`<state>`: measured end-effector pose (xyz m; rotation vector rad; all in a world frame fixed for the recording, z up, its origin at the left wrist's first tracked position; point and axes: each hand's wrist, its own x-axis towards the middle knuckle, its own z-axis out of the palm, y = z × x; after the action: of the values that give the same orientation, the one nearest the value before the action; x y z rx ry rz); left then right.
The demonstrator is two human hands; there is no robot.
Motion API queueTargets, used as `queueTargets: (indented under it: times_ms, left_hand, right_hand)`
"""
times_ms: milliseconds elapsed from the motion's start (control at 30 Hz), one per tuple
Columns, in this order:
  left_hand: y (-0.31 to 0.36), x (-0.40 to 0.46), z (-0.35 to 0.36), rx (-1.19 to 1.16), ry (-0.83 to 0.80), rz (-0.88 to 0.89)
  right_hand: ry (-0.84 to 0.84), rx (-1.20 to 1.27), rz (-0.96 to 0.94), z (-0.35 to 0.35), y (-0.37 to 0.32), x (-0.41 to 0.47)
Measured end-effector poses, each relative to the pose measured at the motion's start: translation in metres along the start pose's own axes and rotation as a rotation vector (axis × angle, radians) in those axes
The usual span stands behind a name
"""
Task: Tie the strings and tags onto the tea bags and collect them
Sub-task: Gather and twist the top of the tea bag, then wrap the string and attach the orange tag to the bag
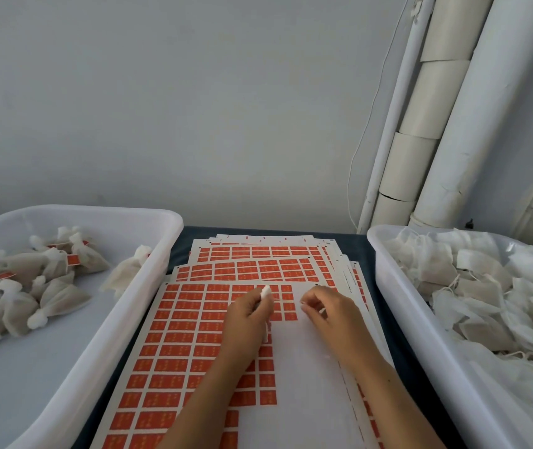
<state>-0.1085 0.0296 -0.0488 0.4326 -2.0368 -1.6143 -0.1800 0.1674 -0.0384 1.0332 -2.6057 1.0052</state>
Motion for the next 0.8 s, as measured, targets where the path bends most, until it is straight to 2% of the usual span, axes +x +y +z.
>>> queueTargets:
  times_ms: [133,300,800]
  left_hand:
    - [-0.001,-0.002,-0.002,-0.03,0.086,-0.059]
    - [-0.001,-0.007,-0.006,-0.142,0.071,-0.085]
    - [-0.005,-0.003,-0.004,-0.127,0.08,-0.09]
  right_hand:
    - [-0.122,-0.205,-0.036,0.001,0.001,0.002]
    - [-0.196,-0.426,-0.163,0.002,-0.005,0.006]
    - [-0.202,-0.498,-0.208,0.007,-0.006,0.0]
